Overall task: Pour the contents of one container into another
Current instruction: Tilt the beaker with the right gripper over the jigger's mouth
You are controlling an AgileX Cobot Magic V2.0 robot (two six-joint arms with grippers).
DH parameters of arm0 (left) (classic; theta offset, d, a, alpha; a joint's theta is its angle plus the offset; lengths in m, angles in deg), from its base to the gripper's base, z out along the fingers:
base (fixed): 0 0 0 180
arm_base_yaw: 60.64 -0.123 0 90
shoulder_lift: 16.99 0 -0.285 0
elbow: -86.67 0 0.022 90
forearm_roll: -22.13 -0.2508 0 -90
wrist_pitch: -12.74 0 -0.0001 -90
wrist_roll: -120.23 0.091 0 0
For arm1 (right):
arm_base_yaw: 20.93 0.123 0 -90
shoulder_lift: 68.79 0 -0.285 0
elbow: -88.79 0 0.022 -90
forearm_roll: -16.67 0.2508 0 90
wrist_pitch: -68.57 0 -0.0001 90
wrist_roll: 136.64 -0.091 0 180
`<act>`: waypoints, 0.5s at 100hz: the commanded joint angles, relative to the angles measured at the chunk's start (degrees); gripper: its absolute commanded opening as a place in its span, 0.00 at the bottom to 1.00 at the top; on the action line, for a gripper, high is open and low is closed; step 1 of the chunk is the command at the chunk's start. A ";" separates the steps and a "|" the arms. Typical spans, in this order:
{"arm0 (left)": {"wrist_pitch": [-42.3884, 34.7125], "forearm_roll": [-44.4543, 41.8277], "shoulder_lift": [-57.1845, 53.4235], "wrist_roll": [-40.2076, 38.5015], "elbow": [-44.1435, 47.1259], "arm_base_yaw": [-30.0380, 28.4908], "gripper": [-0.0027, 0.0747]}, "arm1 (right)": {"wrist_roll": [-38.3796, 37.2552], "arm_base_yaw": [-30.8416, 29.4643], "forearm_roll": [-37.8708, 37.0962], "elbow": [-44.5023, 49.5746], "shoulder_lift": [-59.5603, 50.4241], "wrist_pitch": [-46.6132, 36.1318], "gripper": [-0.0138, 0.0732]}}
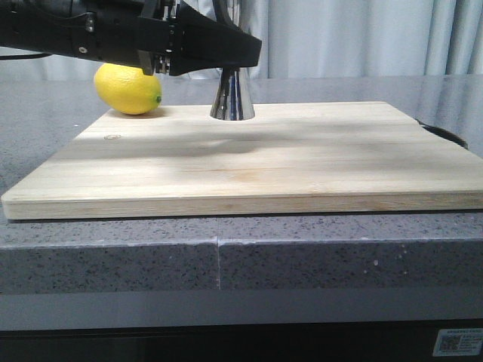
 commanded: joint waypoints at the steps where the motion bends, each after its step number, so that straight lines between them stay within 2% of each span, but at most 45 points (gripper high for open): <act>1: 5.96 3.94 -2.96 -0.41 -1.60 0.57 0.25 | 0.39 -0.04 -0.93 -2.61 -2.25 -3.20 0.45; 50: 5.87 3.94 -2.96 -0.41 -1.60 0.57 0.25 | 0.39 -0.04 -3.00 -3.07 -2.25 -3.20 0.45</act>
